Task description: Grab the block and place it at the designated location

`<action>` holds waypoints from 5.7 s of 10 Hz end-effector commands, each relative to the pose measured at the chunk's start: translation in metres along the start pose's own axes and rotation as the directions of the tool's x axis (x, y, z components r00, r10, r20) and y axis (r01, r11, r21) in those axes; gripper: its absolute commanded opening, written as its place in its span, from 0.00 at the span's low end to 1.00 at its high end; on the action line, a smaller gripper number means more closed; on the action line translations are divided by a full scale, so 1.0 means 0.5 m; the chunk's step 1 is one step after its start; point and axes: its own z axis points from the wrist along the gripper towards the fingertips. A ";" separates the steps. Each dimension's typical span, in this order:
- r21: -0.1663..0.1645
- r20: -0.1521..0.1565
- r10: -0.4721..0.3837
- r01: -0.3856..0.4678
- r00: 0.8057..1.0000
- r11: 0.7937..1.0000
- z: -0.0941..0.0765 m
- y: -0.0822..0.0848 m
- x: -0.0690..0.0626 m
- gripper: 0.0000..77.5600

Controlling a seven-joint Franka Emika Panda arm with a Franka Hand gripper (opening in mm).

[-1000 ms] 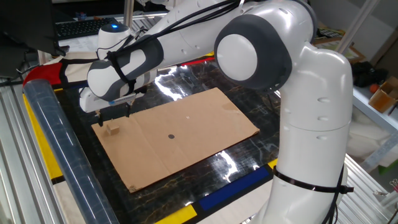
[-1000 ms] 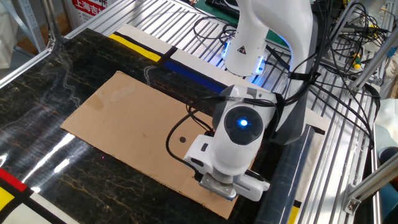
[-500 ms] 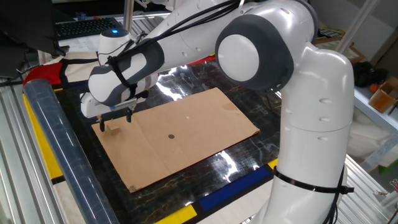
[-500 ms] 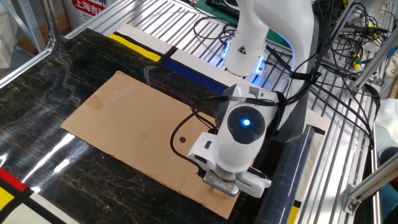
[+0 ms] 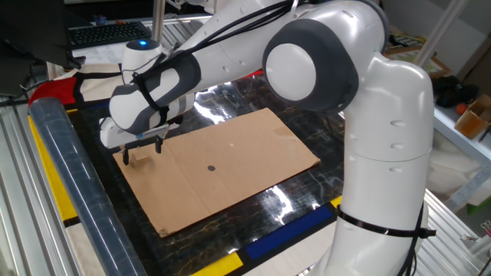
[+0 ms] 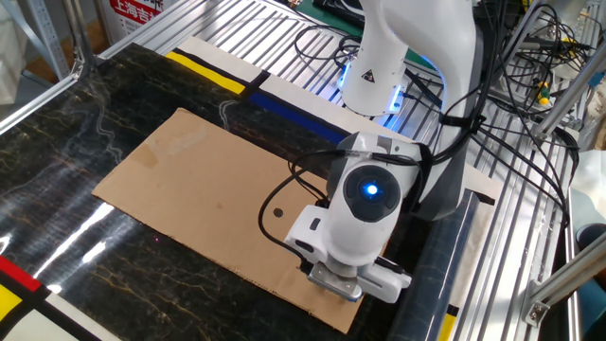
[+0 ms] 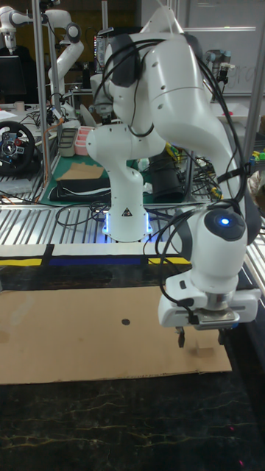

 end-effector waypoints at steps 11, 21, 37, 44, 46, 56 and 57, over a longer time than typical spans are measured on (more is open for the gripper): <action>-0.012 0.008 -0.019 0.019 1.000 1.000 0.013 -0.001 -0.013 1.00; -0.011 0.013 -0.017 0.017 1.000 1.000 0.010 -0.001 -0.012 0.01; -0.010 -0.009 0.007 -0.007 1.000 1.000 -0.143 -0.012 0.015 0.01; 0.013 0.000 0.009 -0.009 1.000 1.000 -0.153 -0.080 0.040 0.01; 0.031 -0.010 0.007 -0.007 1.000 1.000 -0.136 -0.104 0.056 0.01; 0.058 -0.006 -0.038 0.038 0.999 0.998 -0.063 -0.223 0.150 0.01; 0.058 -0.007 -0.037 0.037 0.999 0.998 -0.060 -0.236 0.150 0.01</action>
